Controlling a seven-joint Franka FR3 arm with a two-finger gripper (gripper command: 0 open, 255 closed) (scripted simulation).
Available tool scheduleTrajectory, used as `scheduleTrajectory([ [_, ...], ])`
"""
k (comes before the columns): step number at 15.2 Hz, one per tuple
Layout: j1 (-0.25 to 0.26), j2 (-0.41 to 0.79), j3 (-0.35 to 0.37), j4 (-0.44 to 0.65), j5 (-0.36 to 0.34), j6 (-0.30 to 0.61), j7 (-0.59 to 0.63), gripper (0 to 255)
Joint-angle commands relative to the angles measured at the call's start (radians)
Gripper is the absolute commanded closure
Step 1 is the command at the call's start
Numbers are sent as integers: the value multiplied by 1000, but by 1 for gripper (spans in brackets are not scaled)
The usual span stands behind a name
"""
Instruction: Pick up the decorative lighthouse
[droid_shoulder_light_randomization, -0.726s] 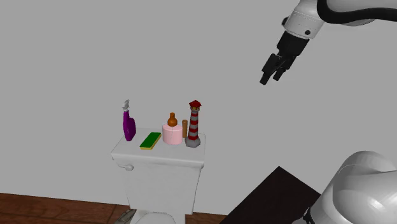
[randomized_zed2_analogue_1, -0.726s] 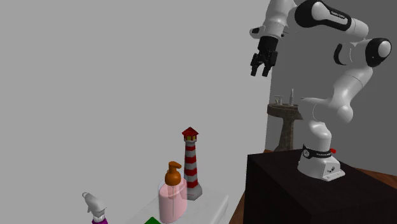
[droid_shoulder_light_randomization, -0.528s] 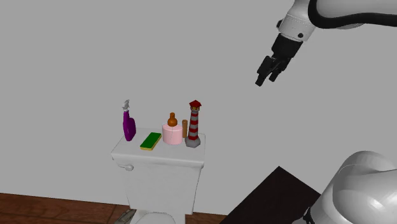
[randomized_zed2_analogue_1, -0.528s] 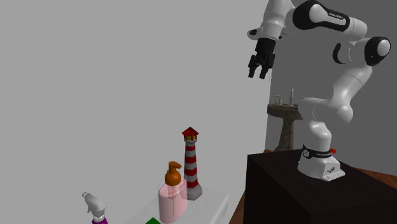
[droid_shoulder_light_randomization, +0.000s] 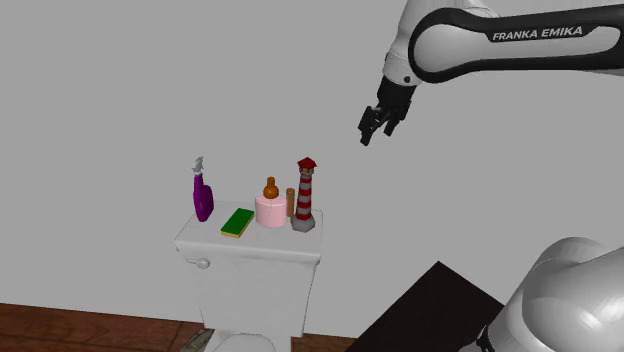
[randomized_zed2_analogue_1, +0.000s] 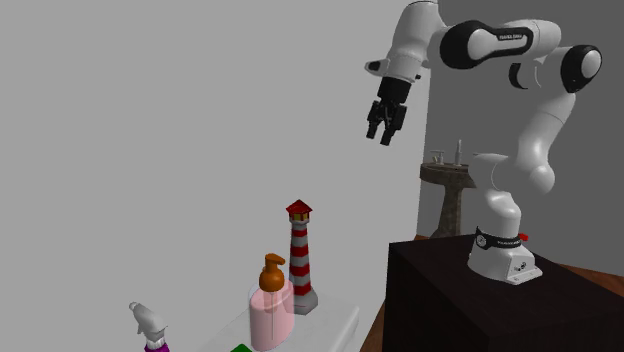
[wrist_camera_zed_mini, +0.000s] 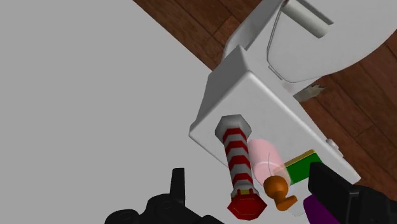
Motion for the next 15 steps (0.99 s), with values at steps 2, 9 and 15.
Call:
scheduleTrajectory([
  [2, -8, 97, 38, 25, -34, 67, 51, 0],
  [9, -31, 357, 112, 152, -157, 175, 183, 0],
  [15, -27, 597, 144, 321, -299, 204, 305, 0],
])
